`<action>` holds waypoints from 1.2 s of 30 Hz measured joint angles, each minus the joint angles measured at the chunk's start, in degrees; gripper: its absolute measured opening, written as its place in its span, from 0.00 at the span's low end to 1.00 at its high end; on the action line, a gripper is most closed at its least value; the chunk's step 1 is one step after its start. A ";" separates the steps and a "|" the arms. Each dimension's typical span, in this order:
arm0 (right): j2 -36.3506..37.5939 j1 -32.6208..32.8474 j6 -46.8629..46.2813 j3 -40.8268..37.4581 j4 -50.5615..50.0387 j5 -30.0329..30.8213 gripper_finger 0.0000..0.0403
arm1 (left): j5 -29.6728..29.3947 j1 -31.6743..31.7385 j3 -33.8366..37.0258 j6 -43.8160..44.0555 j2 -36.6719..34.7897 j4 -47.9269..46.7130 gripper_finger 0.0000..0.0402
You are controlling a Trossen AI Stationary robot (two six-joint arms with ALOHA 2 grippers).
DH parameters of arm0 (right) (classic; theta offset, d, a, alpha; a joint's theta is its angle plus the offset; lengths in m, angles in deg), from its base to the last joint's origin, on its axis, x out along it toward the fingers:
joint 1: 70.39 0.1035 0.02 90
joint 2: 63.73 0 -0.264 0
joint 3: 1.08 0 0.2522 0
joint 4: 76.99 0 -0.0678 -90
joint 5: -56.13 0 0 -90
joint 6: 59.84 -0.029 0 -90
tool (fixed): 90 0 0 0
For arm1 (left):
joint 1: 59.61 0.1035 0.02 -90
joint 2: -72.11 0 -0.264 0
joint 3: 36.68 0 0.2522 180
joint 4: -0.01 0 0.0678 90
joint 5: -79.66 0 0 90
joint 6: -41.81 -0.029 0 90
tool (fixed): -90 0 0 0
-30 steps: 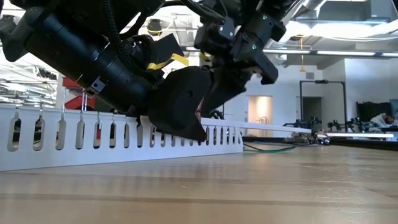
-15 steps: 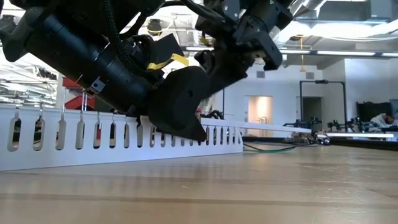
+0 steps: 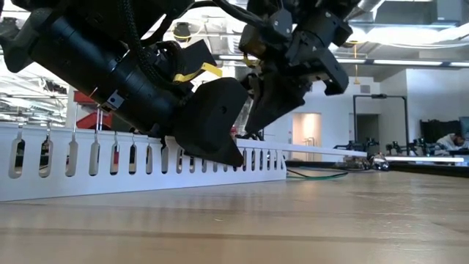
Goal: Ziptie cables
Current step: Close the white cable duct
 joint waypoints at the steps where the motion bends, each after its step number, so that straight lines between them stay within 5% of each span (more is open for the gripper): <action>1: 0.01 -0.03 -0.07 -0.45 0.46 0.00 0.00 | 0.03 0.00 0.00 0.02 0.00 0.03 0.58; 36: -5.84 0.85 -4.38 -2.52 14.06 -4.26 0.00 | -0.69 0.02 0.00 -0.28 0.00 0.66 0.58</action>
